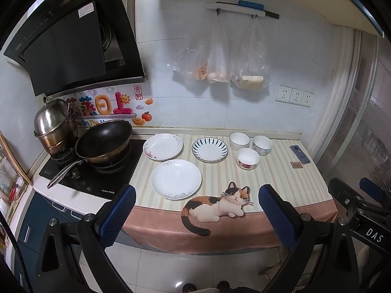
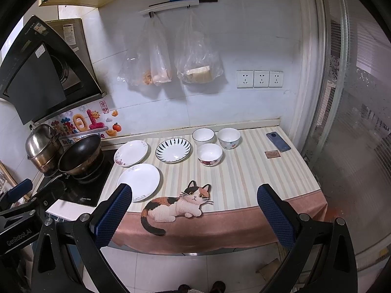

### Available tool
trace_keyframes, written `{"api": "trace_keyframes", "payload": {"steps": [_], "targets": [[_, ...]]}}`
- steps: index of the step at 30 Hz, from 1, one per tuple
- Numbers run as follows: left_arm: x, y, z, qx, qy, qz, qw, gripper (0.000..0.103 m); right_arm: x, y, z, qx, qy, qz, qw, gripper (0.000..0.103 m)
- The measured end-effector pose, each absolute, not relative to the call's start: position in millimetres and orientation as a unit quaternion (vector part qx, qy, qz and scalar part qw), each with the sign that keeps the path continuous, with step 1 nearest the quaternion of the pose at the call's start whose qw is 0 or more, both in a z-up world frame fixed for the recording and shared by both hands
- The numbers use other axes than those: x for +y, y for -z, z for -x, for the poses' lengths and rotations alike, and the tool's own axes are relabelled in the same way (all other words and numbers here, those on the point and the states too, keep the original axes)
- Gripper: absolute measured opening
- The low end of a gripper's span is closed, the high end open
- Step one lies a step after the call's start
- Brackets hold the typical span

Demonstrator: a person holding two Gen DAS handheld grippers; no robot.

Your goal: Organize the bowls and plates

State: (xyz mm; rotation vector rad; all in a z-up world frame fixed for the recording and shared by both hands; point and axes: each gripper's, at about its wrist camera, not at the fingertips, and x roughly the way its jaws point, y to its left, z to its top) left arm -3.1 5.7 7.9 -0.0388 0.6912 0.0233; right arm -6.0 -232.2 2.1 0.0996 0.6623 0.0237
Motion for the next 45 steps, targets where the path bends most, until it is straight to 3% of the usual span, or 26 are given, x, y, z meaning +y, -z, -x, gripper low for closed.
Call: {"api": "trace_keyframes", "payload": {"steps": [15, 24, 39, 42, 44, 45], "targets": [[38, 24, -35, 0.344, -0.015, 0.021, 0.939, 0.103, -211, 26, -23, 0.334, -0.019, -0.06, 0.941, 0.103], [86, 113, -119, 0.419, -0.077, 0.022, 0.905, 0.103, -184, 125, -120, 0.427, -0.067, -0.098, 0.896, 0.103], [149, 279, -296, 0.568, -0.124, 0.063, 0.811, 0.103, -122, 313, -359, 0.569, -0.194, -0.109, 0.792, 0.102], [161, 311, -317, 0.597, -0.117, 0.079, 0.79, 0.101, -106, 346, -392, 0.569, -0.236, -0.13, 0.777, 0.095], [167, 331, -328, 0.616, -0.111, 0.085, 0.775, 0.096, -98, 366, -412, 0.582, -0.253, -0.131, 0.762, 0.083], [170, 338, -331, 0.622, -0.112, 0.086, 0.771, 0.096, -96, 374, -419, 0.595, -0.242, -0.127, 0.756, 0.081]]}}
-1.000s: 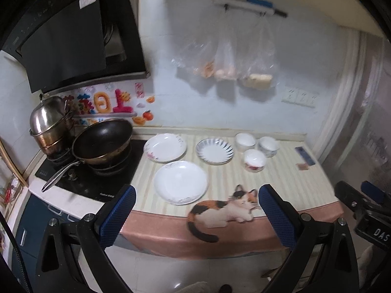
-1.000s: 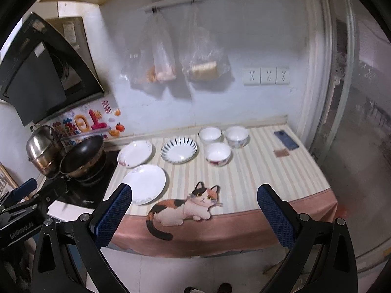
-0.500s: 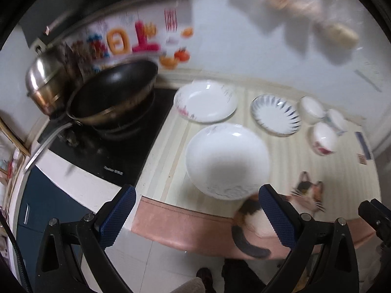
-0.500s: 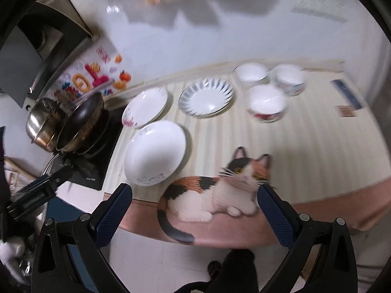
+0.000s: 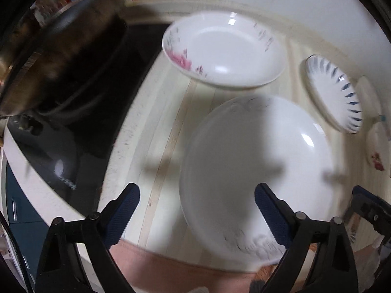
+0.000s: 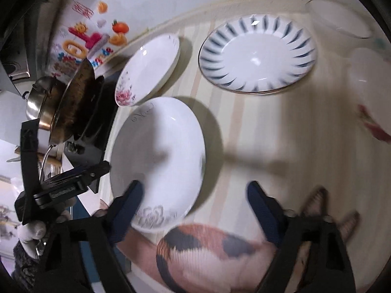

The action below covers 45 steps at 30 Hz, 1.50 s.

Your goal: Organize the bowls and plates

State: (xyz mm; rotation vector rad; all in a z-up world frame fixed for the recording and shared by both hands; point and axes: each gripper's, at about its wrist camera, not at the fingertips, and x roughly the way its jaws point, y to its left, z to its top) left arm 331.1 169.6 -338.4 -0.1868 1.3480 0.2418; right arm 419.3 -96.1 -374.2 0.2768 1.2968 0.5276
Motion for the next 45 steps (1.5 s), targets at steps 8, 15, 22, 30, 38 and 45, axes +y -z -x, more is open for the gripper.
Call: {"api": "trace_keyframes", "payload": {"steps": [8, 15, 22, 30, 38, 45], "targets": [[180, 365, -332, 0.633, -0.069, 0.138, 0.759, 0.049, -82, 426, -455, 0.638, -0.271, -0.155, 0.705, 0.024], [182, 357, -313, 0.621, -0.08, 0.144, 0.766, 0.041, -74, 425, -451, 0.627, -0.274, -0.131, 0.717, 0.022], [165, 336, -298, 0.609, -0.071, 0.139, 0.778, 0.041, -95, 416, -440, 0.623, -0.267, -0.123, 0.725, 0.022], [124, 316, -288, 0.595, -0.033, 0.123, 0.793, 0.041, -150, 394, -414, 0.609, -0.242, -0.14, 0.742, 0.022], [63, 317, -292, 0.598, 0.019, 0.106, 0.794, 0.041, -224, 377, -378, 0.596, -0.197, -0.159, 0.762, 0.022], [19, 334, -296, 0.609, 0.051, 0.087, 0.786, 0.041, -272, 387, -355, 0.596, -0.155, -0.176, 0.768, 0.022]]}}
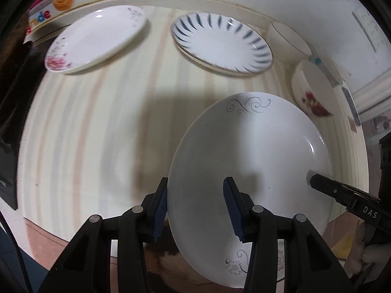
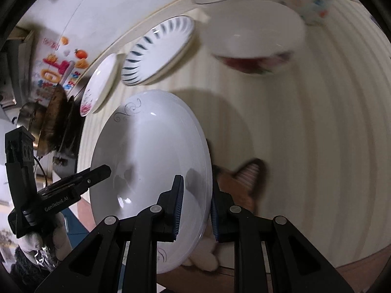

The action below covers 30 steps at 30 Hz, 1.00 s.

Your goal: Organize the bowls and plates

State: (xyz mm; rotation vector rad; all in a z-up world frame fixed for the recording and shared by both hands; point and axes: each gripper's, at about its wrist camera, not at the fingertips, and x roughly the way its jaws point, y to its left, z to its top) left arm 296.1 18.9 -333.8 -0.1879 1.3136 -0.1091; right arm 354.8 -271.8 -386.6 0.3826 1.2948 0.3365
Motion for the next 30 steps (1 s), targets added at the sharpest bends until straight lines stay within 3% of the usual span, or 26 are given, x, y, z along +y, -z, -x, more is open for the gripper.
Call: {"api": "trace_keyframes", "payload": {"steps": [16, 22, 24, 30], "targets": [[-16, 351, -294, 0.622, 0.057, 0.046, 0.78, 0.041, -299, 403, -345, 0.595, -0.129, -0.195, 0.769, 0.022], [-16, 334, -289, 0.617, 0.058, 0.032, 0.784, 0.041, -303, 405, -350, 0.622, -0.14, -0.214, 0.74, 0.025], [-10, 317, -288, 0.606, 0.046, 0.032, 0.793, 0.042, -309, 393, -348, 0.622, -0.143, -0.215, 0.739, 0.028], [44, 262, -298, 0.562, -0.021, 0.092, 0.822, 0.047, -303, 319, -368, 0.586, -0.183, -0.191, 0.766, 0.052]]}}
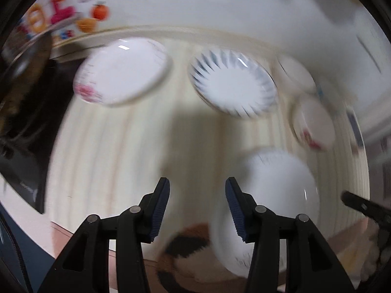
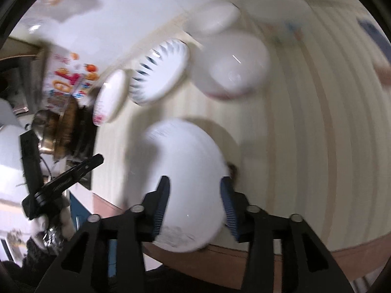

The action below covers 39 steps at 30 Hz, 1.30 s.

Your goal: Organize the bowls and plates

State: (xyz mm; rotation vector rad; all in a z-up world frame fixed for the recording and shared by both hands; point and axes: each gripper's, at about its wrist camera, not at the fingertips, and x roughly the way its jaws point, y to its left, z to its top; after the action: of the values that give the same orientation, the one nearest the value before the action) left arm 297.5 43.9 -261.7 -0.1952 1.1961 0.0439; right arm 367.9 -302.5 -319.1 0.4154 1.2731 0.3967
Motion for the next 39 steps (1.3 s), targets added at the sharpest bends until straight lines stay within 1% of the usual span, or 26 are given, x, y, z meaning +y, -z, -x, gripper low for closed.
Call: {"api": "trace_keyframes", "payload": {"steps": [1, 4, 7, 14, 22, 24, 26, 27, 29, 31, 33, 36, 39], "targets": [[61, 256, -303, 0.553, -0.041, 0.101, 0.826, 0.047, -291, 306, -379, 0.577, -0.197, -0.194, 0.768, 0.054], [100, 262, -328, 0.545, -0.079, 0.127, 0.825, 0.047, -253, 285, -411, 0.561, -0.243, -0.202, 0.765, 0.054], [143, 274, -346, 0.538, -0.12, 0.152, 0.821, 0.047, -201, 282, -453, 0.554, -0.262, -0.185, 0.769, 0.054], [209, 311, -393, 0.543, -0.165, 0.161, 0.808, 0.047, -81, 318, -563, 0.57, -0.265, -0.156, 0.761, 0.054], [235, 342, -424, 0.557, -0.16, 0.163, 0.799, 0.047, 6, 377, -653, 0.58, -0.256, -0.141, 0.761, 0.053], [236, 345, -427, 0.553, -0.159, 0.165, 0.801, 0.047, 15, 389, -668, 0.58, -0.25, -0.148, 0.761, 0.047], [238, 348, -428, 0.551, -0.16, 0.165, 0.802, 0.046, 23, 401, -681, 0.584, -0.25, -0.159, 0.756, 0.034], [239, 349, -428, 0.549, -0.159, 0.166, 0.804, 0.046, 26, 406, -688, 0.586, -0.248, -0.163, 0.754, 0.032], [240, 351, -426, 0.547, -0.16, 0.166, 0.805, 0.04, 32, 416, -697, 0.587, -0.253, -0.171, 0.749, 0.021], [242, 353, -423, 0.542, -0.162, 0.168, 0.807, 0.035, 37, 423, -702, 0.589, -0.265, -0.178, 0.743, 0.017], [243, 354, -421, 0.538, -0.166, 0.168, 0.809, 0.032, 39, 424, -700, 0.581, -0.269, -0.172, 0.749, 0.017], [241, 354, -418, 0.534, -0.167, 0.17, 0.811, 0.03, 38, 423, -698, 0.577, -0.275, -0.176, 0.749, 0.017], [236, 353, -415, 0.531, -0.163, 0.167, 0.815, 0.03, 33, 417, -690, 0.571, -0.278, -0.169, 0.754, 0.017]]}}
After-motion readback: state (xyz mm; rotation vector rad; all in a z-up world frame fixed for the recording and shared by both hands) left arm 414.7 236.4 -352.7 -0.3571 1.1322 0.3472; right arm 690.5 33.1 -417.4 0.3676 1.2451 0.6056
